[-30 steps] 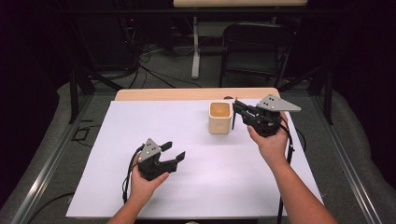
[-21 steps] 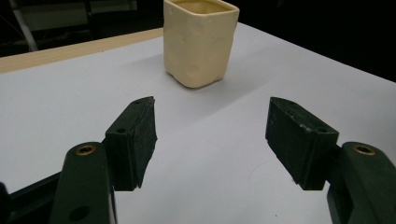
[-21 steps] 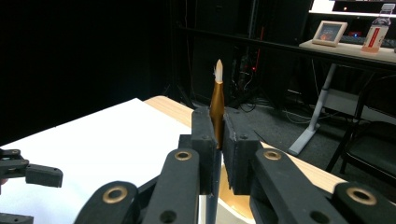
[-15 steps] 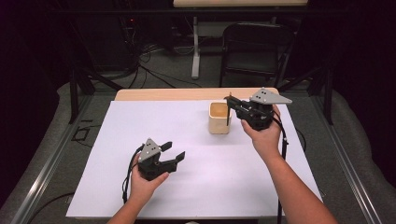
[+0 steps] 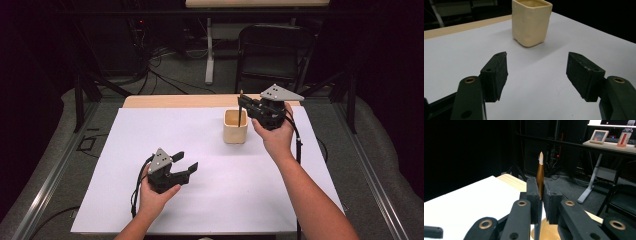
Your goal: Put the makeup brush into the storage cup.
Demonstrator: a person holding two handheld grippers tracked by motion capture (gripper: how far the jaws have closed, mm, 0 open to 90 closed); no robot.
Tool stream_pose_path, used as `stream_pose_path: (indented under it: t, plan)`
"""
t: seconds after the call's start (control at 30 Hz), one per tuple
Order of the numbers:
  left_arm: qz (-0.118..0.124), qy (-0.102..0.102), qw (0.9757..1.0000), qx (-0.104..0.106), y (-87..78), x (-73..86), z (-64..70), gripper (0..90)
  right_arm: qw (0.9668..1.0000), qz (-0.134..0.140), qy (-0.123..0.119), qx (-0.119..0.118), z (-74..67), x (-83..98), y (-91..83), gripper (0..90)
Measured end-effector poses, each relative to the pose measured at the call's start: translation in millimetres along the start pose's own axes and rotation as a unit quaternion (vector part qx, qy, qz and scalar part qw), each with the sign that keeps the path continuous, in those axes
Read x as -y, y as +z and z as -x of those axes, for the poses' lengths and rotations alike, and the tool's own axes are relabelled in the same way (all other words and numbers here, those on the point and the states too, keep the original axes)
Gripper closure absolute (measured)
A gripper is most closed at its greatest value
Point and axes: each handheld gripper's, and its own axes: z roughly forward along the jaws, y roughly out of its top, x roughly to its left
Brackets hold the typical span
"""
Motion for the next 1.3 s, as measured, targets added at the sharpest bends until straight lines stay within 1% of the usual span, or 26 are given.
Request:
stream_pose_path:
  t: [0.27,0.63,0.87,1.03,1.3]
  plan:
    - [0.002,0.0,1.0,-0.001,-0.3,-0.1,-0.6,33.6,0.9999,-0.004,0.005,0.011,4.6,-0.1,8.7,83.8]
    - [-0.001,0.0,1.0,-0.003,0.1,0.1,-1.3,33.7,0.9996,-0.008,0.003,0.028,8.9,-0.8,18.8,83.8]
    - [-0.002,0.001,1.0,-0.003,0.7,0.6,-1.2,33.7,0.9989,-0.009,0.007,0.045,13.8,-2.2,26.6,83.8]
    - [-0.002,0.001,1.0,-0.003,0.7,0.6,-1.2,33.7,0.9987,-0.006,0.009,0.051,13.7,-3.1,32.0,83.8]
    - [-0.001,0.0,1.0,-0.004,0.5,0.5,-1.4,33.7,0.9981,-0.011,0.011,0.06,14.3,0.2,40.4,83.8]
